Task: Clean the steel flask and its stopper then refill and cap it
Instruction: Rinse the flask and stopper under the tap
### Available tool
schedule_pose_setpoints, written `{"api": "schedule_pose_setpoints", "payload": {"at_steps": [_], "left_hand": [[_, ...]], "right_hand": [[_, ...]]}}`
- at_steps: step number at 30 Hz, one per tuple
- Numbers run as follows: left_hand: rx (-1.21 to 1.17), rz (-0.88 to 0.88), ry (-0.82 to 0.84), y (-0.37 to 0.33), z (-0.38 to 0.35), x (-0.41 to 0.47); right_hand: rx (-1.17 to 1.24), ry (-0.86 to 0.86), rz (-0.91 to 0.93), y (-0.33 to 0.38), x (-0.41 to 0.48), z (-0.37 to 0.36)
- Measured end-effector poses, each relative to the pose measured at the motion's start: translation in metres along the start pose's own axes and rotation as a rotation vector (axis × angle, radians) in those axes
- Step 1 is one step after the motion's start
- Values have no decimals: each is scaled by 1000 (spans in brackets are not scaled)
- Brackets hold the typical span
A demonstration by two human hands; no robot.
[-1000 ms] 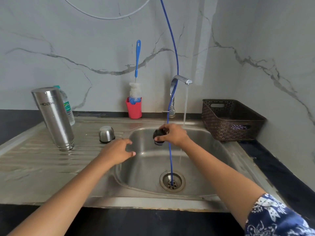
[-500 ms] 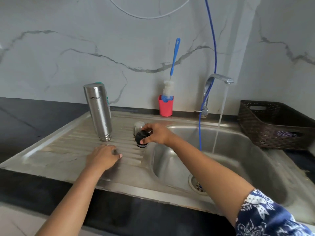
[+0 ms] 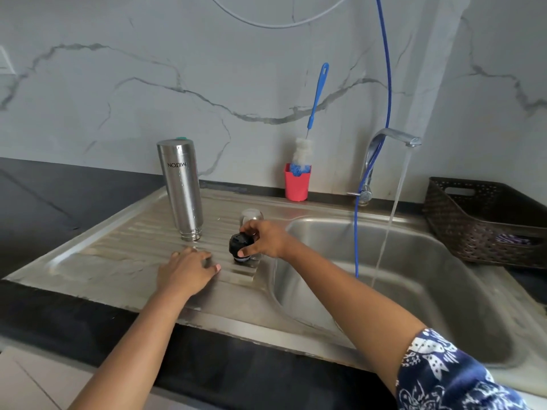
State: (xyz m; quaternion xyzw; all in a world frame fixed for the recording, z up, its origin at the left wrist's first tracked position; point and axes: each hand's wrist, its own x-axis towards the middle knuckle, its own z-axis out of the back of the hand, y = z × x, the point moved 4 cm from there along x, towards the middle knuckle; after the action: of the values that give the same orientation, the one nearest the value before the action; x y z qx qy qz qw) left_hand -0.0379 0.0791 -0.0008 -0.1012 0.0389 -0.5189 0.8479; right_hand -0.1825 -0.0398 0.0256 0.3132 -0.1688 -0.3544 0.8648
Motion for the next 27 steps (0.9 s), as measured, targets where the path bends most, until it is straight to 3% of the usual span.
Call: {"api": "schedule_pose_setpoints", "payload": {"at_steps": [4,10,13,15,18,19,21,24,27], "left_hand": [[-3,7,-5,0,-2,2],[-16,48,-40,-5,-4,7],[-101,9,-214,-17,7,8],[-143,-141,-393,-34,18,3],[-188,-562,-517,-83,29,-12],[-172,-673,-476,-102,26,-15],[-130,-719,-264,-133,9,-13],[47,-550,14,-157,-20,7],[165,-421,107,-159,-35,26]], "right_hand": [[14,-56,-22,-7,-7,14],[148,-718,-275,-89,-26,106],[146,-789,-438,-130,-31,133],[157,-794,-466,-142,-31,140],[163,-783,-463,-150,-28,145],[159,-780,-467,-154,-28,146],[150,-768,-467,-160,-25,148],[144,-744,-470,-169,-18,154],[169,-716,-468,-174,-7,163]]}}
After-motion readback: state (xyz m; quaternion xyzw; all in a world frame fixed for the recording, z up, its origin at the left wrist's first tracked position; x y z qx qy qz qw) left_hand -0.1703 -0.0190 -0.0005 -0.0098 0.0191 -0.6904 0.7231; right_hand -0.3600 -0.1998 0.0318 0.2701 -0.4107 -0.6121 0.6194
